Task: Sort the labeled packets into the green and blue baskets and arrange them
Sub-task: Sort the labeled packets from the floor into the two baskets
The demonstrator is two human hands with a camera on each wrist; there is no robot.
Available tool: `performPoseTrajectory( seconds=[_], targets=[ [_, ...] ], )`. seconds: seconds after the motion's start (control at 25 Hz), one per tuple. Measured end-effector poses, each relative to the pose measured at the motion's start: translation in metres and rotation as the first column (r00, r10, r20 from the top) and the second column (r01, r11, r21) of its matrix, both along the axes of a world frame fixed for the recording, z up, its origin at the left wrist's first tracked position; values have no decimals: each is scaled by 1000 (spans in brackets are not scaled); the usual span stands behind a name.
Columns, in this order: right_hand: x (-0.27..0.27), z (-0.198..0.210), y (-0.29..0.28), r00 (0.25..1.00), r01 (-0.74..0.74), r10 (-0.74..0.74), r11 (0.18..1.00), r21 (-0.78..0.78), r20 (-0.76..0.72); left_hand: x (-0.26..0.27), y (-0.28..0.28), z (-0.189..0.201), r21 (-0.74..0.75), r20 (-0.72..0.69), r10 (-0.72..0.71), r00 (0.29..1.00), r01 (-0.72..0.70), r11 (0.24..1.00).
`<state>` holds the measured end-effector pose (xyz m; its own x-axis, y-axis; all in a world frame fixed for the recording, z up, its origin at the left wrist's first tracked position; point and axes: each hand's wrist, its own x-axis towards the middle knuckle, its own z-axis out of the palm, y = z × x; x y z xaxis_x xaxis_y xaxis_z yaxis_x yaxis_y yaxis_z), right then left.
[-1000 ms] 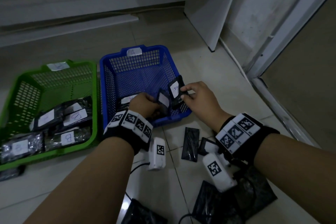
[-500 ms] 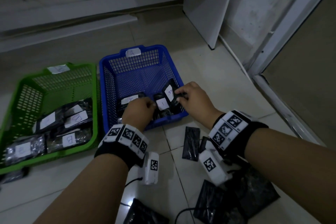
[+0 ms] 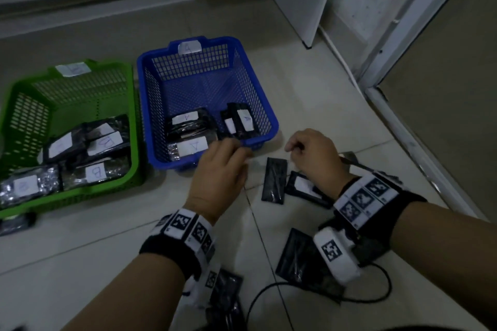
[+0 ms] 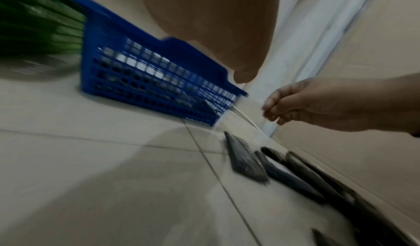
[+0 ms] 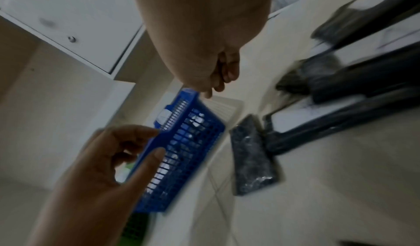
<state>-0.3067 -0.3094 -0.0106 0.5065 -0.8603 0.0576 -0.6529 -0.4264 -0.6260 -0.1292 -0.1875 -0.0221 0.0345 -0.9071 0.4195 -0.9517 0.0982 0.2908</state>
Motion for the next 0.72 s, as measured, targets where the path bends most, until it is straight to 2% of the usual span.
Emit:
performPoseTrajectory(
  seconds=[0.08, 0.12, 0.2, 0.24, 0.32, 0.4, 0.44, 0.48, 0.56, 0.6, 0.68, 0.72],
  targets=[
    [-27, -17, 6, 952, -98, 130, 987, 127, -279, -30, -7, -18, 169, -30, -185, 982, 187, 968],
    [-37, -22, 11, 897, -150, 202, 976, 159, -394, -42, -11, -29, 297, -85, -203, 976, 219, 929],
    [-48, -33, 21, 823, -240, 271, 963, 126, -499, -58, -15, -43, 556, -175, -118, 977, 197, 808],
    [-49, -38, 24, 803, -280, 281, 956, 83, -526, -62, -16, -47, 638, -175, -63, 982, 162, 753],
    [-51, -43, 26, 764, -316, 282, 948, 46, -581, -68, -15, -48, 677, -128, -37, 991, 115, 727],
    [-50, -39, 23, 732, -311, 286, 948, 71, -619, -67, -9, -42, 614, -133, -59, 989, 129, 779],
    [-49, -36, 21, 737, -293, 285, 952, 90, -613, -64, -4, -36, 543, -201, -47, 979, 151, 826],
    [-49, -32, 19, 773, -266, 272, 959, 96, -573, -58, 2, -34, 456, -306, -3, 952, 150, 878],
    [-41, -21, 18, 897, -184, 226, 972, 145, -380, -41, 15, -29, 340, -513, 147, 846, 43, 940],
    [-34, -14, 17, 946, -152, 204, 965, 213, -250, -32, 22, -26, 330, -612, 227, 758, -16, 944],
    [-17, -1, 13, 992, -121, 120, 909, 399, 26, -16, 33, -21, 334, -786, 336, 519, -101, 937],
    [-6, 7, 11, 986, -120, 47, 863, 492, 158, -10, 36, -16, 338, -840, 363, 402, -136, 931]
  ],
)
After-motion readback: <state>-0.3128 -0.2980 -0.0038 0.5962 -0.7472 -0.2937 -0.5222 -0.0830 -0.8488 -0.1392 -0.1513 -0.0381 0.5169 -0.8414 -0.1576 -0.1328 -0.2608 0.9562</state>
